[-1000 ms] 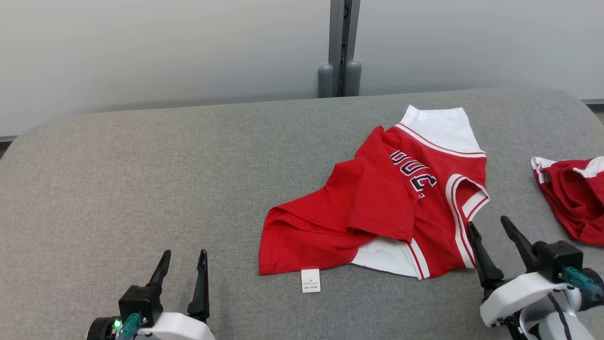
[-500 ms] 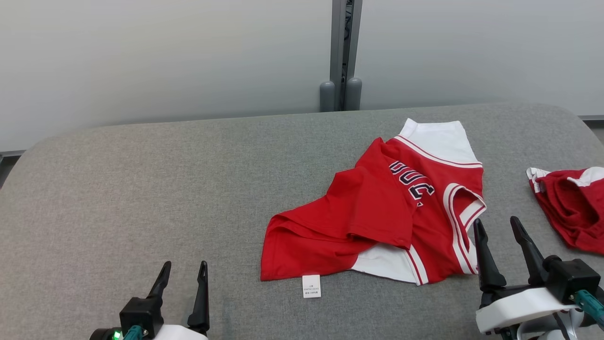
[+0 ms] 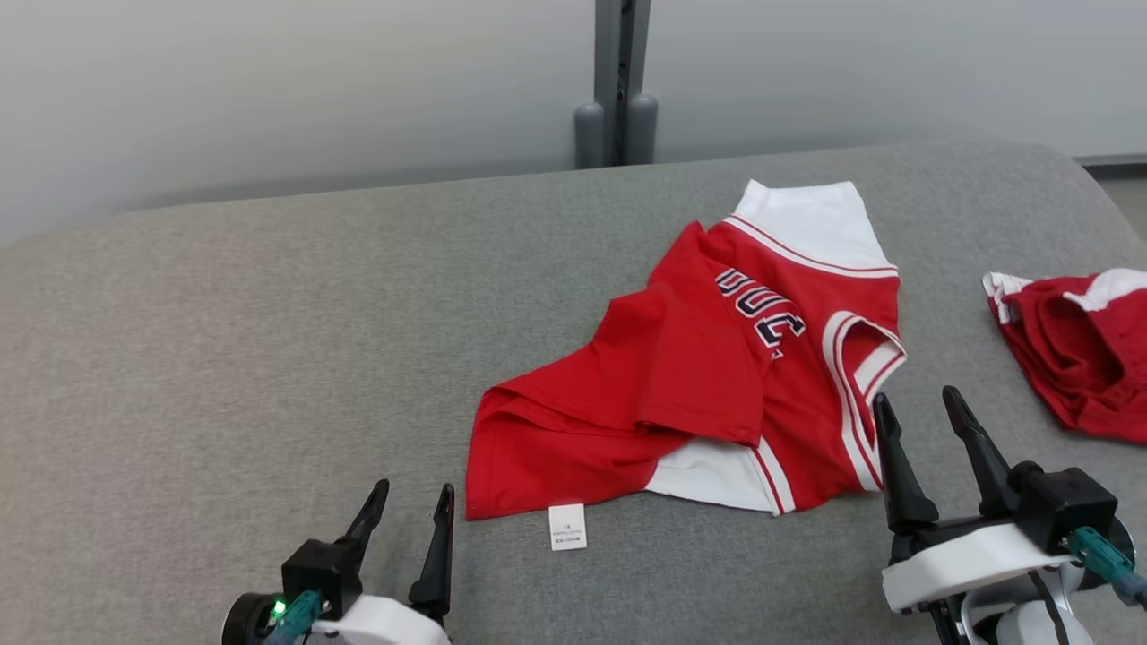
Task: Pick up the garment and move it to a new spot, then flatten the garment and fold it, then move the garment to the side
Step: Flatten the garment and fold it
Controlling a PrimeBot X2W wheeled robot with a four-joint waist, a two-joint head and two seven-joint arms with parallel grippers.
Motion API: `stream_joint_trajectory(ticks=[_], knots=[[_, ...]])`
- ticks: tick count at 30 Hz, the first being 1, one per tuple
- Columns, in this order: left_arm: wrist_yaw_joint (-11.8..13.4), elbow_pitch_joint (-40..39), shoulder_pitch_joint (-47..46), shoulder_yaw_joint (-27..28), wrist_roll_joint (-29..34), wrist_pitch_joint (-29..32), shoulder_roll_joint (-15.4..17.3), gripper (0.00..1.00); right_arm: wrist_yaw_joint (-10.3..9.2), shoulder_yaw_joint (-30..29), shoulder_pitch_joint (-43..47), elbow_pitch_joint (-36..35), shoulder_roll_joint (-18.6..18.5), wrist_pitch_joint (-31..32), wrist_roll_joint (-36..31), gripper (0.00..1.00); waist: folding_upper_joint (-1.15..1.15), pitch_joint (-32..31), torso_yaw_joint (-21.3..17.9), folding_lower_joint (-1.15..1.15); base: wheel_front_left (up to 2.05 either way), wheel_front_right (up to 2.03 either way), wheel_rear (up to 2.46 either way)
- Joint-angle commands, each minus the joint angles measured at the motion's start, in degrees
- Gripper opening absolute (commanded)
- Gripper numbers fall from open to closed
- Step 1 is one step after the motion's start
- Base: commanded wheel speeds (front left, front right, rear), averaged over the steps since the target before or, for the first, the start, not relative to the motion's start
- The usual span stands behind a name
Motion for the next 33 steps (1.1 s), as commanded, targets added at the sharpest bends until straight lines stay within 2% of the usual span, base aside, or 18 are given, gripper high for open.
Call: stream_joint_trajectory(ticks=[1,12,15,16,17,18,19,25,29,33], knots=[[0.09,0.79,-1.8,-0.45,-0.71,-0.08,0.25,1.0,-0.02,0.2,-1.11,-0.06,-0.27,-0.27,0.46,1.0,0.0,1.75,-1.88,0.0,0.0,0.0,0.0],[-0.77,8.59,-5.99,-2.82,-2.45,-0.09,0.27,1.0,-0.02,-0.51,-2.42,0.63,-0.22,-0.28,0.64,1.0,0.0,4.71,-6.44,0.0,0.0,0.0,0.0],[0.46,11.71,-7.05,-3.07,-2.88,-0.08,0.28,1.0,-0.02,-0.73,-2.64,0.74,-0.23,-0.28,0.66,1.0,0.0,5.06,-6.99,0.0,0.0,0.0,0.0],[0.82,12.49,-7.46,-3.15,-2.9,-0.05,0.27,0.89,-0.02,-0.71,-2.73,0.69,-0.22,-0.28,0.69,1.0,0.0,5.23,-7.12,0.0,0.0,0.0,0.0],[1.01,13.04,-7.78,-3.26,-3.14,-0.03,0.27,0.63,-0.02,-0.74,-2.7,0.67,-0.23,-0.28,0.7,1.0,0.0,5.36,-7.17,0.0,0.0,0.0,0.0],[1.11,13.31,-8.12,-3.4,-3.17,-0.02,0.26,0.22,-0.02,-0.78,-2.69,0.6,-0.23,-0.28,0.73,1.0,0.0,5.48,-7.16,0.0,0.0,0.0,0.0],[1.22,13.5,-8.3,-3.42,-3.02,-0.03,0.25,0.0,-0.02,-0.84,-2.7,0.52,-0.23,-0.27,0.74,1.0,0.0,5.59,-7.09,0.0,0.0,0.0,0.0],[1.75,11.91,-8.93,-1.73,-2.54,-0.04,0.32,0.0,-0.02,-1.12,-2.94,0.55,-0.24,-0.27,0.36,1.0,0.0,5.93,-5.7,0.0,0.0,0.0,0.0],[2.69,9.69,-8.94,2.47,-1.6,-0.04,0.33,0.0,-0.02,-1.48,-3.28,0.68,-0.24,-0.28,0.49,1.0,0.0,6.2,-4.27,0.0,0.0,0.0,0.0],[2.39,8.79,-10.03,7.19,0.14,-0.04,1.38,0.0,-0.02,-1.58,-3.49,1.06,-0.25,-0.28,0.17,1.0,0.0,6.63,-2.78,0.0,0.0,0.0,0.0]])
